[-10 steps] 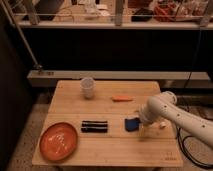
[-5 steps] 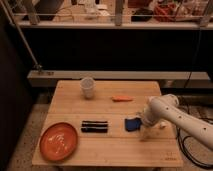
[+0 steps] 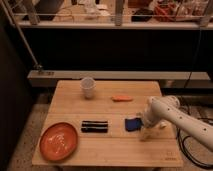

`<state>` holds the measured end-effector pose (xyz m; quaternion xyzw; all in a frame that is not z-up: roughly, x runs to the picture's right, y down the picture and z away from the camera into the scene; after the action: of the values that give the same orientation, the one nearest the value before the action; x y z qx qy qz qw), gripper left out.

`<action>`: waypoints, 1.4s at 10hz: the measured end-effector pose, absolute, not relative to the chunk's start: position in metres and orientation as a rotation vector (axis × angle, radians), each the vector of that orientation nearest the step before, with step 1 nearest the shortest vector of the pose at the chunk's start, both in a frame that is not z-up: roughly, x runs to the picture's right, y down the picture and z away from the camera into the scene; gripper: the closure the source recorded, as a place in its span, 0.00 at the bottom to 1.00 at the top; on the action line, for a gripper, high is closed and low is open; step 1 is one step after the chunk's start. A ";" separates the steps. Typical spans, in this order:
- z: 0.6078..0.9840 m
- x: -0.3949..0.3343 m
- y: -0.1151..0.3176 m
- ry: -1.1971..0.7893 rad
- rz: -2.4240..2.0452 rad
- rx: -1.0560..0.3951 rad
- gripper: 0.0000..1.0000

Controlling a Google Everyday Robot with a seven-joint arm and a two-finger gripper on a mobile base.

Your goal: Place the white sponge in the ceramic bowl

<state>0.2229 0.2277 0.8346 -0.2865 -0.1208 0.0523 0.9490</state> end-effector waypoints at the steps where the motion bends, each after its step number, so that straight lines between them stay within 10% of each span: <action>1: 0.835 0.224 0.229 -0.249 0.112 -0.585 0.20; 14: 0.837 0.221 0.247 -0.290 0.160 -0.630 0.20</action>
<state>0.2208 0.2465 0.8373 -0.3085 -0.1420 0.0783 0.9373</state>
